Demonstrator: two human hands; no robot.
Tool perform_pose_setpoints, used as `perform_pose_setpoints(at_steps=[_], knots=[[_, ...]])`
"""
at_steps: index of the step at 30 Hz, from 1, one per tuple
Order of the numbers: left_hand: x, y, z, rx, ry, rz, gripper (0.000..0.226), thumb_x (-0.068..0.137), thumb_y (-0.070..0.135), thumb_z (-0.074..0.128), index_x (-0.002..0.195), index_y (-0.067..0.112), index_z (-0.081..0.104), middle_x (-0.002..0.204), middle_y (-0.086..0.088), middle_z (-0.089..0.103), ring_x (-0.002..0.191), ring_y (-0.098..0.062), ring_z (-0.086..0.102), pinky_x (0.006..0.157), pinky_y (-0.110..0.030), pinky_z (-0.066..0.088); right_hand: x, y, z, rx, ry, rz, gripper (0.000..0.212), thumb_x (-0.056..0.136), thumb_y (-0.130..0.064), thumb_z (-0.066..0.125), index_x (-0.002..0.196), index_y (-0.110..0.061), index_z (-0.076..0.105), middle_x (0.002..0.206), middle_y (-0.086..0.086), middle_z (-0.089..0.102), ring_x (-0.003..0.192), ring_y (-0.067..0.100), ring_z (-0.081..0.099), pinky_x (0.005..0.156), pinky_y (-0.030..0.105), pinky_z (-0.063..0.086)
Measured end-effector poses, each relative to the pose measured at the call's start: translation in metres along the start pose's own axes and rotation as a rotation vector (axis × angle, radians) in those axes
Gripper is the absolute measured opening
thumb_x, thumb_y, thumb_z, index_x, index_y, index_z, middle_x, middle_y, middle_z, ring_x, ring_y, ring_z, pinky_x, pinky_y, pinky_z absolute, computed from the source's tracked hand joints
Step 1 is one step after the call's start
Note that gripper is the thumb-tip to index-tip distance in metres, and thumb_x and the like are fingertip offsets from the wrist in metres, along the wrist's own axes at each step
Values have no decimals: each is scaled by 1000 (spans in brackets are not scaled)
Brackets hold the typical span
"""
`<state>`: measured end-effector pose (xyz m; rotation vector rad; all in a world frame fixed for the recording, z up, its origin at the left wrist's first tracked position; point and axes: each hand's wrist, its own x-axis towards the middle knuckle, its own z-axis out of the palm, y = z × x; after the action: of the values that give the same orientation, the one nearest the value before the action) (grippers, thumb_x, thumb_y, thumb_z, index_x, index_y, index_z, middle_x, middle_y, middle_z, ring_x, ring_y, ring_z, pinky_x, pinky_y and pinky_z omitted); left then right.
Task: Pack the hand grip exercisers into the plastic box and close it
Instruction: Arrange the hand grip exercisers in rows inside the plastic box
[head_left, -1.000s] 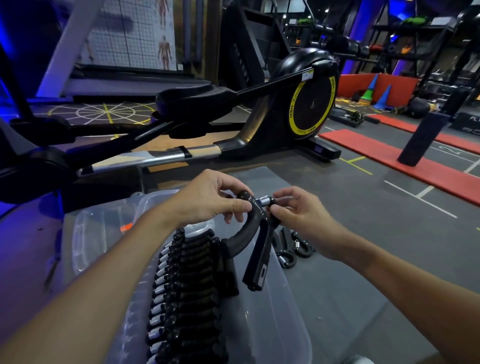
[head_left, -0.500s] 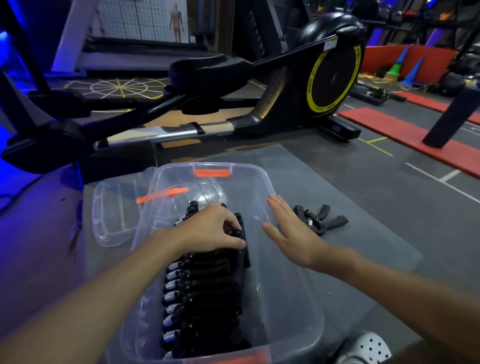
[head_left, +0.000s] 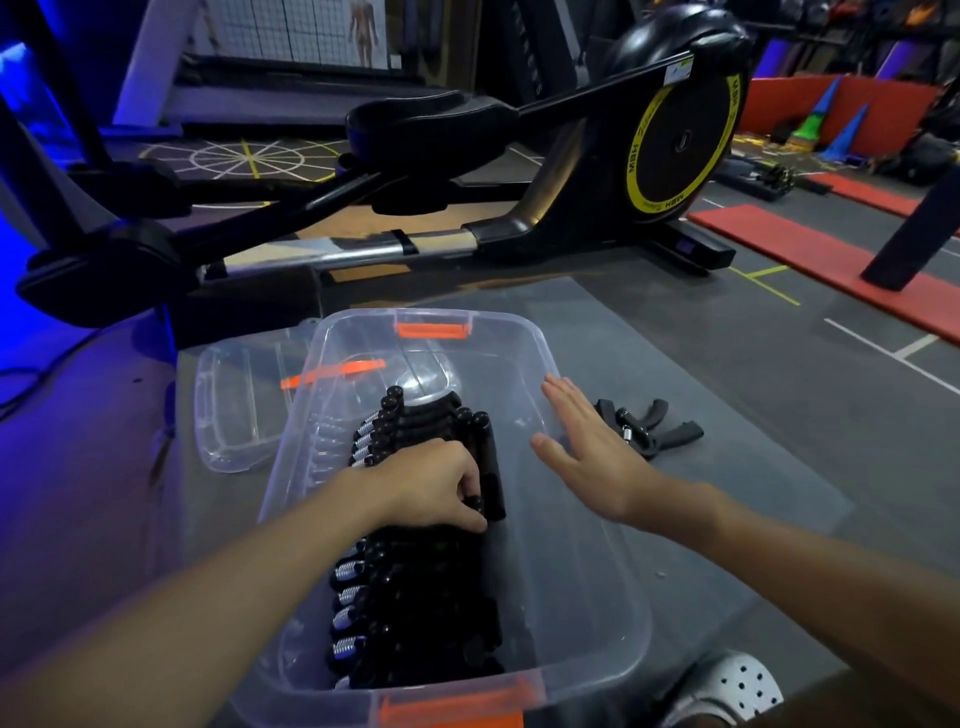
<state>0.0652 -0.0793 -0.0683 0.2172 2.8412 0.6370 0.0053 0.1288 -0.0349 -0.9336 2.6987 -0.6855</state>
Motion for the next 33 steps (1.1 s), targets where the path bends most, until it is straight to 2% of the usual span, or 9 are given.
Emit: perform_pose_setpoints(at_steps=[2, 5, 10, 15, 18, 21, 23, 28, 33], knots=[[0, -1, 5, 57, -15, 8, 34, 69, 50, 77, 78, 21, 63, 76, 11, 61, 76, -10, 55, 65, -28, 44, 0, 0, 0, -1, 4, -3, 67, 101, -39, 39, 155, -19, 4, 162, -11, -3, 140, -8, -10, 114, 18, -3], [2, -6, 11, 122, -59, 32, 37, 71, 51, 75, 90, 21, 68, 90, 7, 60, 91, -17, 56, 79, -33, 48, -1, -1, 0, 1, 7, -3, 67, 101, -39, 39, 155, -19, 5, 162, -11, -2, 140, -9, -10, 113, 17, -3], [4, -7, 16, 160, -103, 62, 36, 76, 49, 71, 97, 21, 70, 94, 4, 62, 94, -20, 57, 83, -35, 49, -1, -2, 0, 5, 14, 1, 66, 101, -37, 40, 155, -18, 6, 162, -11, -1, 139, -9, -9, 112, 16, -3], [4, -10, 19, 177, -80, 88, 35, 77, 49, 70, 99, 21, 68, 83, 9, 51, 94, -19, 57, 78, -31, 46, -2, -2, -1, -2, 12, 0, 66, 101, -36, 39, 155, -18, 6, 162, -10, -1, 138, -9, -9, 112, 16, -3], [5, -8, 25, 223, -69, 95, 41, 75, 54, 69, 100, 21, 66, 88, 8, 53, 95, -18, 54, 76, -31, 39, -2, -3, -1, 2, 13, 4, 66, 101, -36, 39, 155, -18, 6, 162, -10, -2, 141, -6, -8, 113, 16, -3], [7, -8, 27, 235, -40, 104, 33, 75, 51, 68, 93, 23, 67, 92, 7, 61, 96, -20, 57, 79, -33, 42, -2, -3, -1, 4, 17, 4, 66, 101, -36, 39, 155, -18, 6, 162, -10, -1, 144, -4, -8, 112, 16, -3], [7, -8, 25, 238, -21, 104, 31, 73, 49, 67, 90, 24, 66, 91, 7, 62, 94, -19, 57, 76, -32, 39, -1, -3, 0, 1, 17, -1, 65, 101, -36, 39, 155, -18, 6, 162, -10, -1, 142, -7, -8, 112, 15, -3], [6, -5, 21, 229, -25, 100, 27, 71, 46, 67, 89, 25, 65, 85, 10, 58, 90, -17, 57, 71, -30, 33, -1, -1, 1, -5, 20, -8, 65, 101, -35, 40, 155, -18, 7, 162, -10, 0, 137, -11, -8, 111, 14, -3], [5, -4, 19, 215, -42, 87, 23, 74, 46, 67, 88, 26, 65, 78, 12, 54, 79, -14, 51, 68, -29, 33, -1, -1, 1, -4, 37, -18, 65, 101, -35, 41, 155, -17, 8, 162, -9, 1, 142, -6, -7, 112, 15, -3]])
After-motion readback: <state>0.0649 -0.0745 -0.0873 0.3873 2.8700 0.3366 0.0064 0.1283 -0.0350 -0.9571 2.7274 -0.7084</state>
